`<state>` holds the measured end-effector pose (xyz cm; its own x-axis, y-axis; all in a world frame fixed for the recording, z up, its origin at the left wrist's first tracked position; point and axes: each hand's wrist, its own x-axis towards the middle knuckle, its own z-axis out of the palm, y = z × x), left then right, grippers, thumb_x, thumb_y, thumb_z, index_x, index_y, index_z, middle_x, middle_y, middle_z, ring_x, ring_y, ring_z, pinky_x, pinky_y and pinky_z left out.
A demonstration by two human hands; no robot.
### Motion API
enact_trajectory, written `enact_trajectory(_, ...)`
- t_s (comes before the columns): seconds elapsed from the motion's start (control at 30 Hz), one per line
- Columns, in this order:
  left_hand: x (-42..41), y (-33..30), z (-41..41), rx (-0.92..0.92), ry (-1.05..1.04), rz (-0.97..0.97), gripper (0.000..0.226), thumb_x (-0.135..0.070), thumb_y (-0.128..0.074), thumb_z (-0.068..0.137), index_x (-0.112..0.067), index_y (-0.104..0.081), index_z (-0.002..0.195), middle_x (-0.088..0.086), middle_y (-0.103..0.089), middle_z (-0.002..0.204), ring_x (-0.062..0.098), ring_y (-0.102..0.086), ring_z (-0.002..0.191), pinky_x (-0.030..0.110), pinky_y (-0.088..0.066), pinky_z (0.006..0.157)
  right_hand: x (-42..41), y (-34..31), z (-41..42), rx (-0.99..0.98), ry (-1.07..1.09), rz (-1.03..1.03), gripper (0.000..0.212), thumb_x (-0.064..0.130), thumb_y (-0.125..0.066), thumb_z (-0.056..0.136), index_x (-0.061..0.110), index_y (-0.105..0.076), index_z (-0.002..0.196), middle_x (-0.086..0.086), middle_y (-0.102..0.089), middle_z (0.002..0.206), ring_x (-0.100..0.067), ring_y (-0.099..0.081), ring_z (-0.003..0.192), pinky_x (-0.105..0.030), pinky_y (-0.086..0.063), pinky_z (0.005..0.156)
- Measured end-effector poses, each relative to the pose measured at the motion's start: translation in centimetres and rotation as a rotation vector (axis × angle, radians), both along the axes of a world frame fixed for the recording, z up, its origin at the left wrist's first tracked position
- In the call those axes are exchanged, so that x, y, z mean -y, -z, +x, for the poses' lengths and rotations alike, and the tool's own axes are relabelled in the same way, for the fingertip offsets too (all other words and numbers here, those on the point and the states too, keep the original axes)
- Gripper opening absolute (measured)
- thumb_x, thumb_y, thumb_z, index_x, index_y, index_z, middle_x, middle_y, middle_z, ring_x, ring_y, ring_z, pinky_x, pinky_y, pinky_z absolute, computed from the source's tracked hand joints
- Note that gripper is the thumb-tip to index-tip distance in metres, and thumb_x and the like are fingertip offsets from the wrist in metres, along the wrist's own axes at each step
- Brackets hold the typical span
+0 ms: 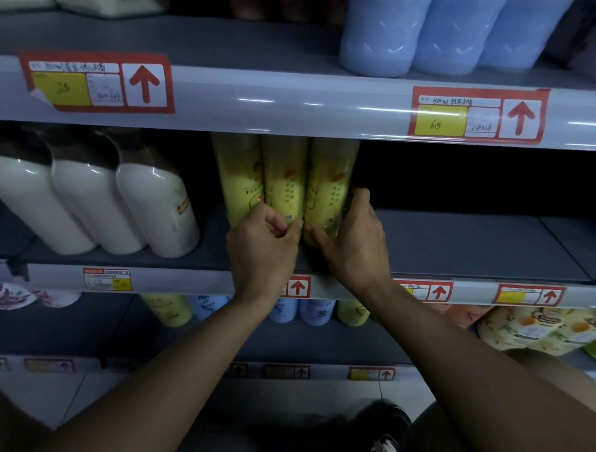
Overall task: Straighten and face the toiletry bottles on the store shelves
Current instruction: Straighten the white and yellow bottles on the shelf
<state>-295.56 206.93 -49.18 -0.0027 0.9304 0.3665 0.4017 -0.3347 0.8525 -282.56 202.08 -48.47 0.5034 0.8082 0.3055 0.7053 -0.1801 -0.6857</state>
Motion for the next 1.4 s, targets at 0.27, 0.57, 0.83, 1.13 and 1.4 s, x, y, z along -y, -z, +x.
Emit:
enact_trajectory(0.27, 2.2, -0.9, -2.4, -0.115, 0.143, 0.016, 0.03, -0.027, -0.079, 0.086, -0.025, -0.054, 0.07, -0.011, -0.061, 0.054, 0.002, -0.062, 0.054, 0.02, -0.047, 0.052, 2.1, -2.0, 0.7, -0.067, -0.02, -0.184, 0.094, 0.048, -0.087, 0.077, 0.014, -0.035, 0.146, -0.012, -0.059, 0.139, -0.033, -0.063, 0.121, -0.047, -0.055, 0.095)
enact_trajectory(0.57, 2.3, -4.2, -4.5, -0.249, 0.303, -0.14, 0.017, -0.031, -0.07, 0.089, -0.026, -0.059, 0.076, -0.018, -0.067, 0.064, 0.0, -0.063, 0.063, 0.025, -0.044, 0.058, 3.9, -5.8, 1.7, -0.01, -0.052, -0.546, 0.082, 0.061, -0.078, 0.081, 0.015, -0.053, 0.145, -0.008, -0.064, 0.139, -0.026, -0.06, 0.127, -0.031, -0.047, 0.095)
enact_trajectory(0.83, 2.8, -2.1, -4.8, -0.287, 0.277, -0.121, 0.018, -0.025, -0.071, 0.088, -0.03, -0.06, 0.075, -0.015, -0.067, 0.066, -0.001, -0.065, 0.069, 0.018, -0.046, 0.059, 4.6, -5.3, 3.1, 0.177, -0.104, -0.56, 0.067, 0.067, -0.075, 0.08, 0.024, -0.064, 0.13, -0.003, -0.07, 0.122, -0.025, -0.066, 0.11, -0.037, -0.055, 0.088)
enact_trajectory(1.13, 4.4, -2.8, -0.8, -0.248, 0.32, -0.156, 0.012, -0.022, -0.07, 0.088, -0.028, -0.065, 0.079, -0.012, -0.068, 0.069, 0.002, -0.066, 0.071, 0.021, -0.05, 0.06, 5.0, -3.9, 6.3, 0.195, -0.144, -0.392, 0.042, 0.06, -0.072, 0.086, 0.026, -0.07, 0.111, 0.003, -0.073, 0.093, -0.022, -0.07, 0.09, -0.042, -0.059, 0.08)
enact_trajectory(1.4, 8.0, -4.0, 2.0, -0.17, 0.252, -0.141, 0.013, -0.025, -0.071, 0.089, -0.028, -0.063, 0.08, -0.014, -0.066, 0.067, 0.003, -0.064, 0.068, 0.02, -0.047, 0.058, 6.7, -0.9, 9.0, 0.225, -0.238, -0.21, 0.019, 0.044, -0.068, 0.093, 0.028, -0.072, 0.102, 0.006, -0.076, 0.089, -0.02, -0.072, 0.087, -0.034, -0.055, 0.071)
